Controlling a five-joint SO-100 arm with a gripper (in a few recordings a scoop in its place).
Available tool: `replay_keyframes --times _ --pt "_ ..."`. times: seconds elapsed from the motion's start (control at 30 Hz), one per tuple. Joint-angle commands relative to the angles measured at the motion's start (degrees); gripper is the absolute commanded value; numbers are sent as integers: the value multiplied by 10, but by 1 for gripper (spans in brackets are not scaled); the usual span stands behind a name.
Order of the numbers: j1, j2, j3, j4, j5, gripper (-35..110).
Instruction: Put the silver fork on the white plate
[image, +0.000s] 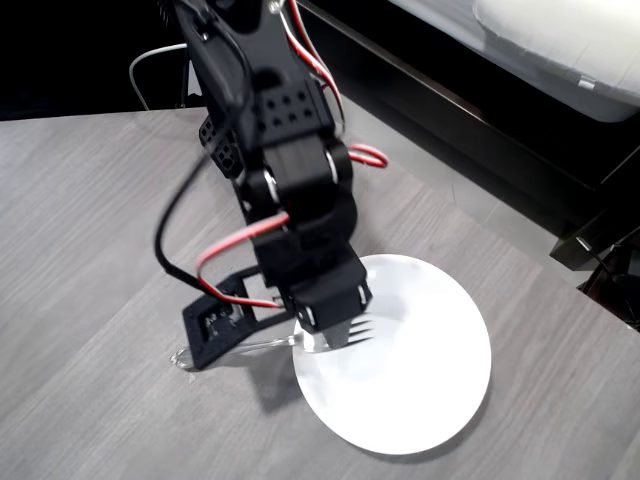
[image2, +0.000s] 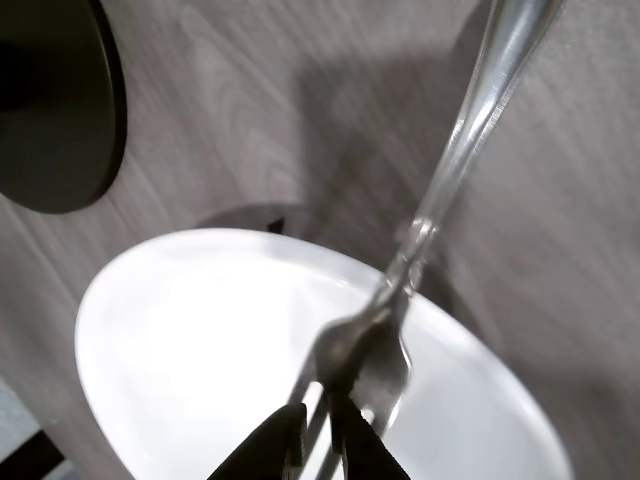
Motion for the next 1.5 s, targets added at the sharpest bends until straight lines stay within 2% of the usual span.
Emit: replay_keyframes --times 0.0,0.33,0.5,0.73,0.93,1.47 --pt "-19 -66 -14 -32 1 0" --pt "-62 -113 -50 -50 11 0" --pt "-53 0 -55 -28 13 0" --pt "9 183 -69 83 12 0" --pt "55 436 105 90 9 0" --pt "86 848 465 138 16 0"
